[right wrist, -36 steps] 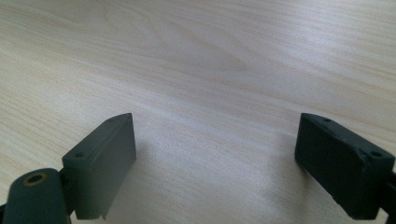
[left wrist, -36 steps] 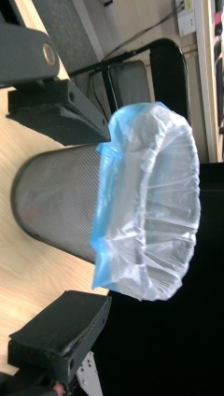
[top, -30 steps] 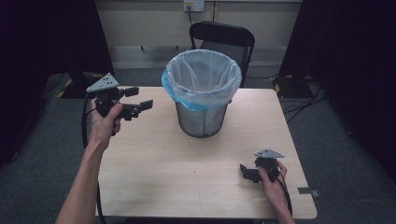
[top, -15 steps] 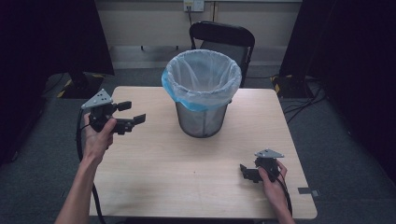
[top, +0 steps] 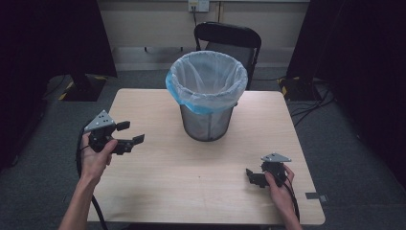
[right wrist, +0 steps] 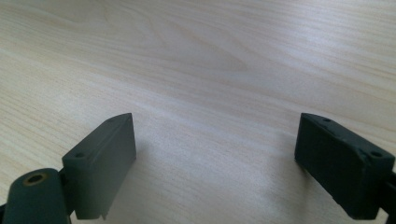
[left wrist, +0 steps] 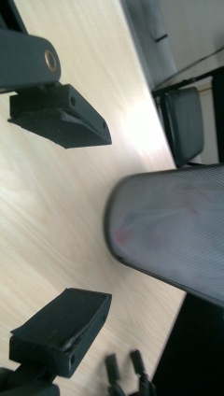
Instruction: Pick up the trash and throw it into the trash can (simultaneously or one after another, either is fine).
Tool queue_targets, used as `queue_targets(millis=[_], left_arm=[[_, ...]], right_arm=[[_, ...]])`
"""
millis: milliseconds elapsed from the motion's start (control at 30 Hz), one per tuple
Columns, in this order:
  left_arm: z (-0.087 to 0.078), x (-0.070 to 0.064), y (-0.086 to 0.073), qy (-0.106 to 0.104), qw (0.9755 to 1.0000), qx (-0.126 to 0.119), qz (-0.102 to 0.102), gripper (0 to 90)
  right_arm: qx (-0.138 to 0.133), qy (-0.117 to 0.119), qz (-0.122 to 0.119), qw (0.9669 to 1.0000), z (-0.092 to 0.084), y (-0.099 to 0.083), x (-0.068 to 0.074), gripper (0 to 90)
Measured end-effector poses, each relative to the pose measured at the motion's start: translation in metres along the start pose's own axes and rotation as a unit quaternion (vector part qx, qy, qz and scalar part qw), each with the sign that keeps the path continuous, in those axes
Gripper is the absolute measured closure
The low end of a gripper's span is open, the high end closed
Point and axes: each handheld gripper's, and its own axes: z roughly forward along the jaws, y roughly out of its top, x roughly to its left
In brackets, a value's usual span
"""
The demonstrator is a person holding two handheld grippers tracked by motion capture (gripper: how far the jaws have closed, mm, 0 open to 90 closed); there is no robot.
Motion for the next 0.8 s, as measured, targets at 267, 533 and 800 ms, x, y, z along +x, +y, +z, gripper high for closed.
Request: queue_targets(millis=[267, 533, 800], left_arm=[[0.003, -0.004, -0.030, 0.006, 0.9996, 0.024, -0.013, 19.1], [0.009, -0.006, -0.062, 0.018, 0.9982, 0.053, -0.024, 19.1], [0.016, -0.007, -0.086, 0.029, 0.9960, 0.079, -0.031, 19.1]], right_arm=[[0.000, 0.000, 0.000, 1.0000, 0.000, 0.000, 0.000, 11.5], [0.000, 0.000, 0.000, 1.0000, 0.000, 0.000, 0.000, 11.5], [0.000, 0.000, 0.000, 1.0000, 0.000, 0.000, 0.000, 11.5]])
